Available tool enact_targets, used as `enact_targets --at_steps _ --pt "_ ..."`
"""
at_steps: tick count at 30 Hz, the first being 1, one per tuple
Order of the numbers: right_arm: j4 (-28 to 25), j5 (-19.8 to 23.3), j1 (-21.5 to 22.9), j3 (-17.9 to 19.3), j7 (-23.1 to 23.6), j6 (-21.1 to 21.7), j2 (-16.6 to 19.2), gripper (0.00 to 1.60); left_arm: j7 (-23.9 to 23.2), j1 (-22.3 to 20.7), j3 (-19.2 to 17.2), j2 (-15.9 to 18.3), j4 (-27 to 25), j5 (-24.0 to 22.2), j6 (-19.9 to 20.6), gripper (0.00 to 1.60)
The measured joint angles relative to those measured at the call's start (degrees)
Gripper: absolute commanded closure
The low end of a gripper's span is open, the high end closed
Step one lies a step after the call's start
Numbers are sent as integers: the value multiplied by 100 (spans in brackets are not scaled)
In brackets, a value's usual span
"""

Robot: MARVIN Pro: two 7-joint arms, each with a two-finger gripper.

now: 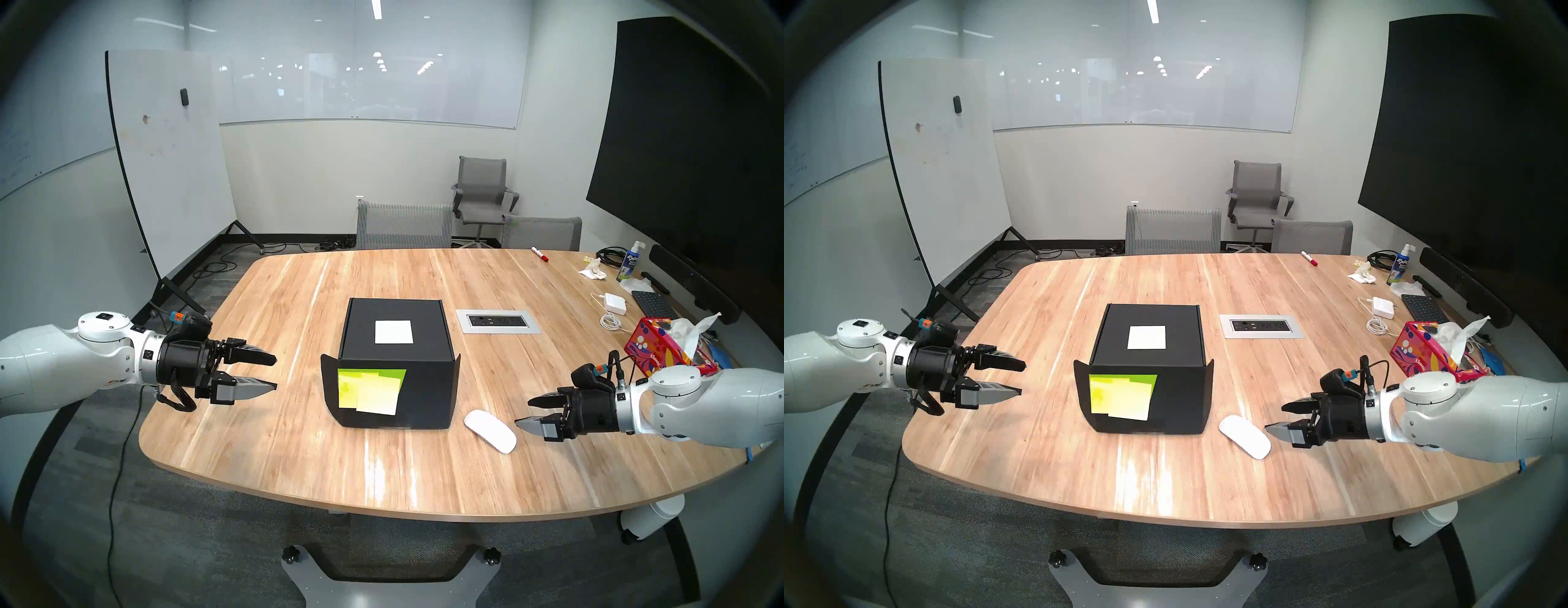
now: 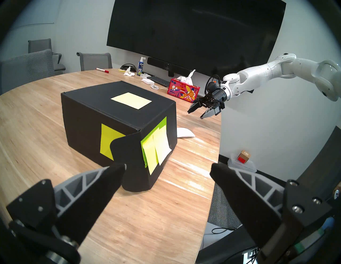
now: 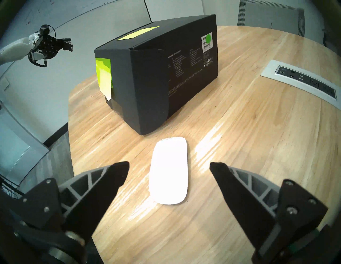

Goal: Open the box and place the mouse inside

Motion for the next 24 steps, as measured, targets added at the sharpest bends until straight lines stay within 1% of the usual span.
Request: enact_targets --at_steps 11,15,24 --pt "-247 -466 67 19 -250 -32 190 0 0 0 0 0 0 0 0 0" --pt "-319 -569 81 33 -353 -78 253 0 0 0 0 0 0 0 0 0" --pt "-475 -817 126 -12 -651 -428 421 0 0 0 0 0 0 0 0 0"
